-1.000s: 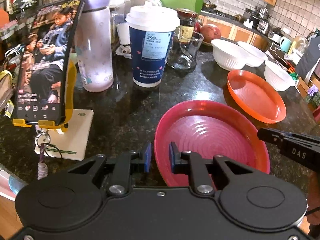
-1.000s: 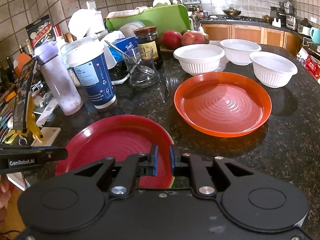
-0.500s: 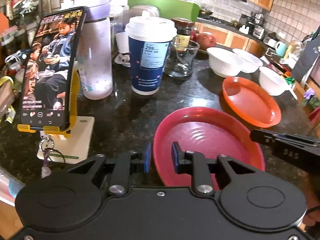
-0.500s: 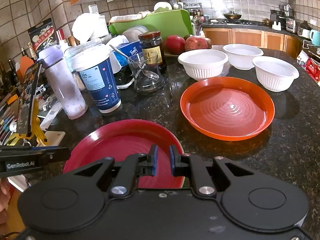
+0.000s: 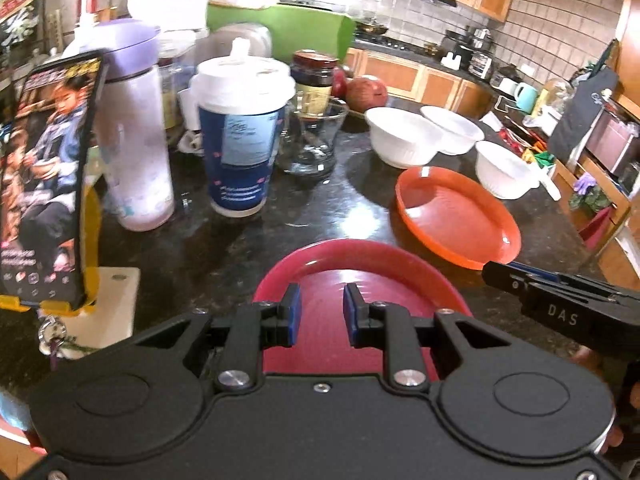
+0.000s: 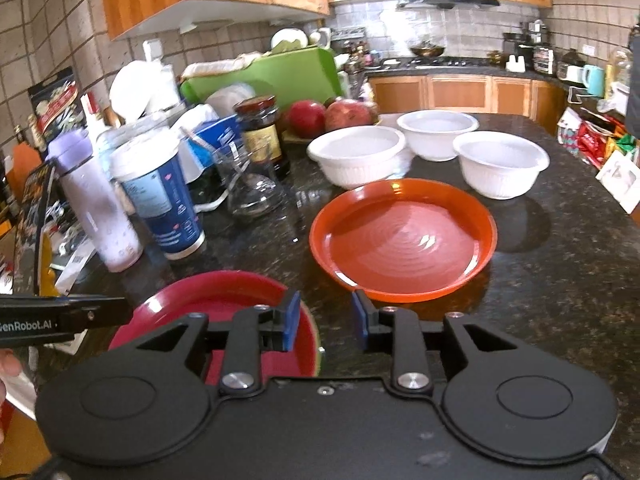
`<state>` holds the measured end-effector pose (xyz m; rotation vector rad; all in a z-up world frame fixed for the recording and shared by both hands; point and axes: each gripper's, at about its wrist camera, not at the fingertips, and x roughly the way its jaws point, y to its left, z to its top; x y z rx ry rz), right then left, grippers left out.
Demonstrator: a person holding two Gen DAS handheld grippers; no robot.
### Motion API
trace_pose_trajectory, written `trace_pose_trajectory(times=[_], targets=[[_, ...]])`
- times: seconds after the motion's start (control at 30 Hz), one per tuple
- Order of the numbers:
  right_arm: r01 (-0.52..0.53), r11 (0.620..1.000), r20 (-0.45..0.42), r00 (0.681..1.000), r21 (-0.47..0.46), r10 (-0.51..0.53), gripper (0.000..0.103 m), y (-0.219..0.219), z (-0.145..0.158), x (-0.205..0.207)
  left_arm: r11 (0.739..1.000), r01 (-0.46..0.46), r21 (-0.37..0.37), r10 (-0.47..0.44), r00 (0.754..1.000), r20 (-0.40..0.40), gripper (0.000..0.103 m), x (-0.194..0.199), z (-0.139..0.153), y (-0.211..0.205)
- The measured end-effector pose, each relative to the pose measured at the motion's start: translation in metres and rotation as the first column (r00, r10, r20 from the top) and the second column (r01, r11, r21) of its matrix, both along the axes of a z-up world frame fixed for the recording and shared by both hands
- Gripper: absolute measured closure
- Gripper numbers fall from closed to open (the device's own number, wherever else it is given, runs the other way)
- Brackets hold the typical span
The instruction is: Organize plates and bowls
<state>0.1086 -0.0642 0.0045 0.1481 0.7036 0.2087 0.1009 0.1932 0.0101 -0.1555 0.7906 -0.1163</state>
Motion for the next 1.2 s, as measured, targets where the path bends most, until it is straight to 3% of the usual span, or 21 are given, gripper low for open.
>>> trace_pose_trajectory(times=[0.13, 0.23, 0.33, 0.53, 0.73, 0.97, 1.2], targets=[[0.069, 0.998, 0.026, 0.997, -0.015, -0.068, 0.060, -0.012, 0.000, -0.002, 0.999, 0.041, 0.006, -0.041, 0.999, 0.008, 0.070, 0.007, 0.004, -0.014], [0.108, 0.993, 0.051, 0.993, -0.038, -0.106, 0.046, -0.023, 0.002, -0.003, 0.998, 0.060, 0.022, -0.060, 0.998, 0.016, 0.070, 0.012, 0.007, -0.026], [0.142, 0.988, 0.081, 0.987, -0.060, -0.137, 0.043, -0.034, 0.006, -0.002, 0.997, 0.074, 0.038, -0.075, 0.997, 0.035, 0.059, 0.016, 0.011, -0.039], [0.188, 0.978, 0.156, 0.973, -0.092, -0.172, 0.039, -0.059, 0.018, 0.005, 0.993, 0.116, 0.034, -0.119, 0.989, 0.087, 0.057, 0.024, 0.026, -0.062], [0.160, 0.985, 0.187, 0.971, -0.060, -0.146, 0.040, -0.087, 0.029, 0.022, 0.995, 0.098, -0.003, -0.097, 0.990, 0.105, 0.053, 0.045, 0.036, -0.080], [0.084, 0.996, 0.148, 0.986, -0.020, -0.080, 0.042, -0.111, 0.035, 0.055, 0.995, 0.096, 0.034, -0.099, 0.991, 0.087, 0.053, 0.075, 0.032, -0.107], [0.033, 0.998, 0.080, 0.996, -0.057, -0.028, 0.047, -0.119, 0.020, 0.089, 0.996, 0.085, 0.004, -0.085, 0.996, -0.014, 0.054, 0.108, 0.015, -0.117]])
